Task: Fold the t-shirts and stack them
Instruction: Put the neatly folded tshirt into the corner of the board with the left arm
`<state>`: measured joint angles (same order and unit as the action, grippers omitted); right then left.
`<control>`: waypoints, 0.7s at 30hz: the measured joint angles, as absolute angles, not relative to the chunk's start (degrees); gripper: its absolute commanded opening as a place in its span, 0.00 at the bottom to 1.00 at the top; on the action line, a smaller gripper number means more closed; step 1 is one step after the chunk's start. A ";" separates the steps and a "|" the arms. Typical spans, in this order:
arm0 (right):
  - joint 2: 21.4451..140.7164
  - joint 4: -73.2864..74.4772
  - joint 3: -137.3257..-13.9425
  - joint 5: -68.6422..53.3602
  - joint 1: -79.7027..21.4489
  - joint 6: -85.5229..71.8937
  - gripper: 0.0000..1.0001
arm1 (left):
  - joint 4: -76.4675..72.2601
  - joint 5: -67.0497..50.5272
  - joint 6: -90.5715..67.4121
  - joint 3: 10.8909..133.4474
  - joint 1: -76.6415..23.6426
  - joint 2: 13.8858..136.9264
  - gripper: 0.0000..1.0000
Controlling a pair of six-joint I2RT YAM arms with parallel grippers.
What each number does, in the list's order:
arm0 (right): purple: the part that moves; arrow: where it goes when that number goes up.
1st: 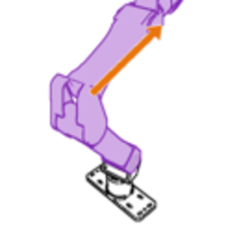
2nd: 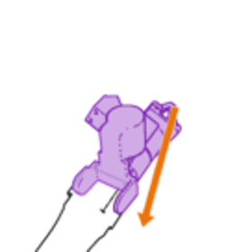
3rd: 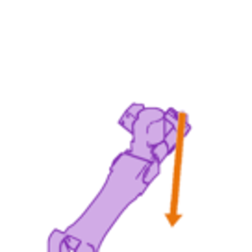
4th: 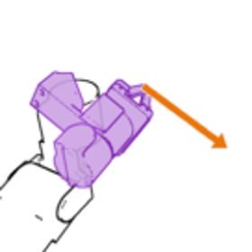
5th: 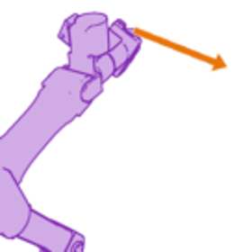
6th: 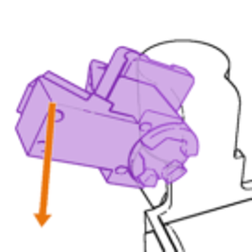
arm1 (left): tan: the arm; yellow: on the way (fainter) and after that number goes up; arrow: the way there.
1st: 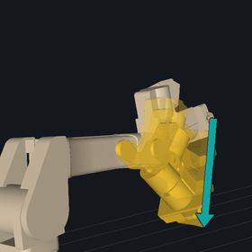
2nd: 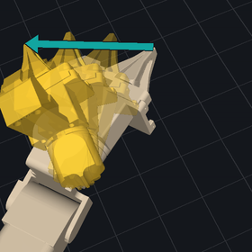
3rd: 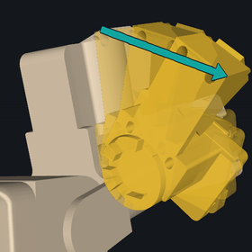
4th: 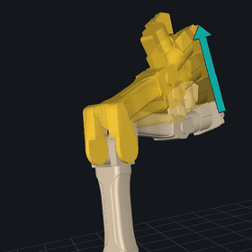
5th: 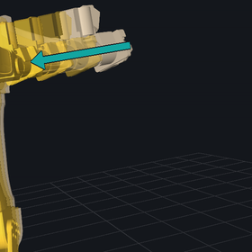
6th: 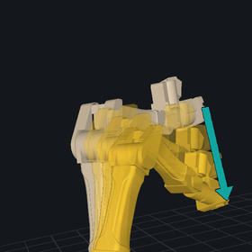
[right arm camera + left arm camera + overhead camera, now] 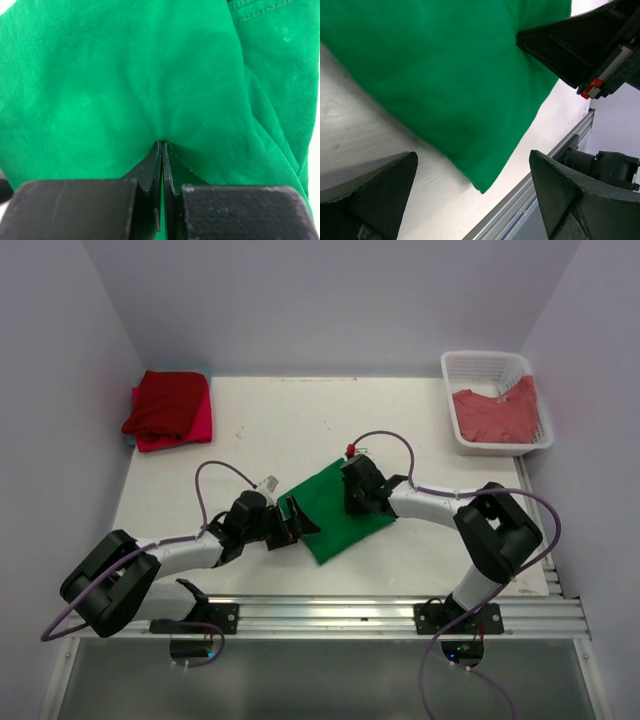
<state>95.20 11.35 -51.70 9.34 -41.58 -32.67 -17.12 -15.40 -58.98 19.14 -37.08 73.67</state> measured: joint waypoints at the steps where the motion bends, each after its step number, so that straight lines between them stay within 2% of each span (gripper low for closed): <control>1: 95.72 11.00 -52.10 9.32 -41.65 -32.75 0.00 | -17.91 -15.44 -59.24 19.16 -37.17 74.22 1.00; 12: 99.07 7.51 -54.65 7.92 -42.44 -34.98 0.00 | -20.53 -14.37 -60.14 22.76 -37.32 79.90 1.00; 21: 98.08 5.23 -52.73 7.92 -42.76 -35.88 0.00 | -21.19 -8.43 -62.52 24.16 -37.67 81.43 1.00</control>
<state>98.08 5.23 -52.73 7.92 -42.76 -35.88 -21.19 -8.43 -62.52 24.16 -37.67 81.43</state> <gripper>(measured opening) 0.008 0.997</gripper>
